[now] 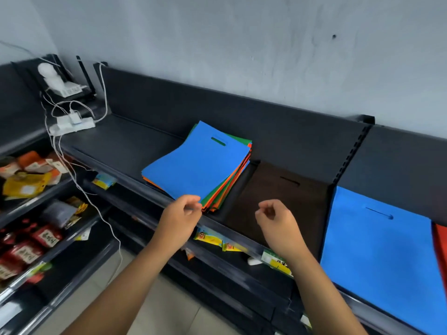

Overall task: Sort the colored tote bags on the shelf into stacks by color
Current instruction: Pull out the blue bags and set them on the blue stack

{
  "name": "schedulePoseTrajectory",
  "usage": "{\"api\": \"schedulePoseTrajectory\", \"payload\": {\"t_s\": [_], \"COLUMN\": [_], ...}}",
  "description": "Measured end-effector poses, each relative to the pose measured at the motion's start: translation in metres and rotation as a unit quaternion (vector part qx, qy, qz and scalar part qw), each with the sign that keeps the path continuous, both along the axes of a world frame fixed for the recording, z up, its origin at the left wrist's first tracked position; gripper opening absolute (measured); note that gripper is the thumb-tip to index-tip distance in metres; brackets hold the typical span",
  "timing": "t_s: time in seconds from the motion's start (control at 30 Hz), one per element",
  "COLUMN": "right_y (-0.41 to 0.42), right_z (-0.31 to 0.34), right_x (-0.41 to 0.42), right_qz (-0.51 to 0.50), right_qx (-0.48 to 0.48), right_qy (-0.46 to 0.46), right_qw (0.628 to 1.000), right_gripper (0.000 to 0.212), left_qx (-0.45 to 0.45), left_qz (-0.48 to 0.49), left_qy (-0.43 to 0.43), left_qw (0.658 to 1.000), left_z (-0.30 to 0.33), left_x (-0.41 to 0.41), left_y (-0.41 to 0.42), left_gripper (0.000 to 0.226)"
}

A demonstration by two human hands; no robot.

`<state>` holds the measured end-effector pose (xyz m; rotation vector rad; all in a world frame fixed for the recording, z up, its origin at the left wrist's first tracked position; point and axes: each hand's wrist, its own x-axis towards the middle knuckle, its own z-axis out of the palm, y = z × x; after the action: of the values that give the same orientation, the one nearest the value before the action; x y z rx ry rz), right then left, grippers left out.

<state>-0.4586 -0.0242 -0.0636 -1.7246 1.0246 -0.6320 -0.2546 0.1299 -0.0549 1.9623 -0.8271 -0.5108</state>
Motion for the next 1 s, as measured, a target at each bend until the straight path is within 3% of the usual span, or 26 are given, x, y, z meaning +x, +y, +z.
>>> {"api": "schedulePoseTrajectory", "payload": {"t_s": [0.57, 0.8, 1.0], "right_y": [-0.096, -0.106, -0.095], "right_z": [-0.018, -0.018, -0.016], "right_x": [0.13, 0.153, 0.169], "right_qz": [0.003, -0.083, -0.154], "right_qx": [0.026, 0.05, 0.071], "right_qy": [0.017, 0.029, 0.116], "right_qw": [1.0, 0.995, 0.979], "right_gripper": [0.009, 0.007, 0.038], "left_qx": [0.082, 0.106, 0.179], "left_qz": [0.003, -0.03, -0.135], "left_qy": [-0.163, -0.203, -0.231], "left_qw": [0.983, 0.973, 0.947], "left_z": [0.013, -0.002, -0.006], "left_x": [0.128, 0.183, 0.22], "left_y": [-0.082, -0.119, -0.154], "left_gripper": [0.039, 0.053, 0.06]}}
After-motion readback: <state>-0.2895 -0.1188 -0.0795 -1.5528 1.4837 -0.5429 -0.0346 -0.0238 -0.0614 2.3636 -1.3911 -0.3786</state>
